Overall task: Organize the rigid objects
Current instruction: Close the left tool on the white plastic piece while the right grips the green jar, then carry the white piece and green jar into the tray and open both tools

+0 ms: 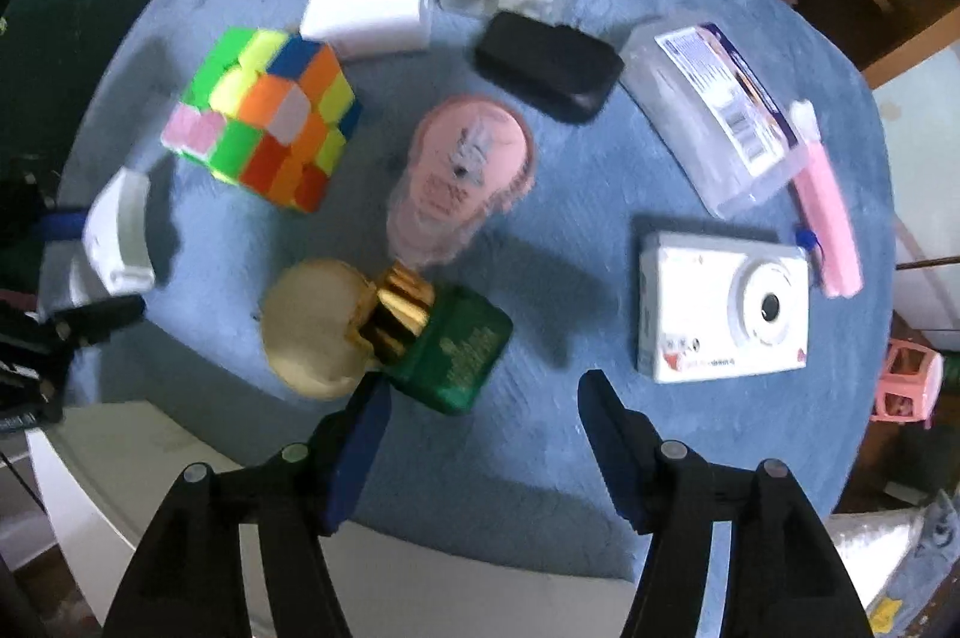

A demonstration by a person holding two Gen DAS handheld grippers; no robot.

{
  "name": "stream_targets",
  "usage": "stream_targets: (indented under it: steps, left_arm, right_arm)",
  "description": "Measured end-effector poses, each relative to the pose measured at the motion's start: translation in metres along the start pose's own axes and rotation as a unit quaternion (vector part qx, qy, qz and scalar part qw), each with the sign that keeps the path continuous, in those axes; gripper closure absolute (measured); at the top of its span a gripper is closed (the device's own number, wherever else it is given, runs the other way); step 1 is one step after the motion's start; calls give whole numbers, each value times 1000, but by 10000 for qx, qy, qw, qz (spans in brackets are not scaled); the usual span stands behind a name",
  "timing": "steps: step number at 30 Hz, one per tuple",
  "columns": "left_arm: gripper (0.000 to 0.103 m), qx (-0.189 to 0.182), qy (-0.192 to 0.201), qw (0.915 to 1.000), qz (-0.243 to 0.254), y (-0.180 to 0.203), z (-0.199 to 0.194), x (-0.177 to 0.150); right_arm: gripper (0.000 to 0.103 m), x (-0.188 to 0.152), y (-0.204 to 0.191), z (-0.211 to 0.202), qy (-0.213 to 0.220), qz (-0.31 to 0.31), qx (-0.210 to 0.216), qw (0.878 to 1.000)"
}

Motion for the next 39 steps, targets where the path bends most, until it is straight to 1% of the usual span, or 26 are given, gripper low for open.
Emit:
stream_targets:
  steps: [1,3,5,6,7,8,9,10,11,12,13,15,16,18,19,21,25,30,31,32,33,34,35,36,37,39]
  left_arm:
    - [43,-7,-6,10000,-33,-4,-2,-3]
    - [43,-39,-30,9999,-96,-18,-5,1]
    - [43,-79,-42,9998,-154,-22,-5,-8]
    - [43,-79,-41,9998,-174,-23,-4,-10]
    - [43,-75,-36,9998,-184,-23,-3,-13]
    - [43,-79,-34,9998,-188,-34,-9,-18]
    - [43,-82,-37,9998,-198,-38,-10,-22]
    - [43,-84,-39,9997,-211,-40,-12,-23]
    - [43,-88,-38,9997,-227,-39,-10,-23]
    - [43,-97,-40,9997,-241,-44,-11,-21]
    - [43,-104,-40,9996,-258,-45,-12,-24]
    - [43,-114,-27,9996,-274,-52,-15,-28]
    - [43,-111,-19,9995,-282,-56,-14,-21]
    - [43,-102,29,9994,-317,-71,-23,-20]
    - [43,-108,55,9994,-337,-79,-20,3]
    - [43,-109,146,9991,-389,-83,-36,17]
    - [43,-52,465,9979,-442,-85,-74,19]
    - [43,30,850,9954,-431,-72,-135,18]
    - [43,27,936,9947,-430,-68,-145,16]
    - [43,21,1021,9938,-430,-62,-156,16]
    - [43,12,1091,9931,-436,-58,-169,14]
    - [43,12,1162,9922,-453,-52,-178,11]
    - [43,14,1242,9912,-461,-44,-189,7]
    - [43,24,1300,9904,-475,-38,-195,4]
    - [43,24,1353,9896,-491,-30,-201,2]
    - [43,-33,1393,9887,-556,-17,-211,-5]
  right_arm:
    - [37,5,-5,-2,13,-23,-24,10000]
    - [37,14,-10,-1,-33,-49,-27,10000]
    - [37,17,-14,2,-46,-80,-10,10000]
    - [37,19,-14,2,-38,-77,23,10000]
    - [37,20,-3,8,-34,-49,90,9999]
    - [37,19,4,15,-31,-14,140,9999]
    - [38,22,1,15,-33,52,212,9998]
    - [40,23,7,14,-23,127,315,9994]
    - [51,26,13,14,-16,186,427,9989]
    - [60,28,16,13,-13,264,600,9979]
    - [60,29,18,12,-33,338,700,9970]
    - [60,34,20,9,-37,390,636,9972]
    - [60,33,21,7,-50,366,573,9977]
    - [60,34,28,8,-54,385,546,9978]
    - [60,33,28,5,-66,412,519,9978]
    - [60,29,25,-2,-7,477,499,9976]
    - [60,18,25,-45,349,566,595,9960]
    - [60,-4,16,-107,913,548,748,9915]
    - [60,-16,7,-120,1067,536,775,9898]
    - [60,-21,-8,-125,1178,534,794,9884]
    - [60,-33,-12,-144,1346,522,832,9860]
    - [60,-44,-25,-155,1459,527,839,9843]
    - [60,-44,-37,-151,1523,535,841,9833]
    - [60,-46,-43,-162,1609,542,870,9816]
    - [60,-55,-46,-170,1696,565,894,9798]
    - [60,-65,-55,-165,1800,614,889,9777]
Point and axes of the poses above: each gripper's, at about its wrist camera, not at the fingertips, and z roughly the way its jaws point, y to its right, x to its top, the point moved 3 cm from there along z, roughly the way its jaws point, and after that the axes turned 8 degrees about x, right-handed, at the moved point
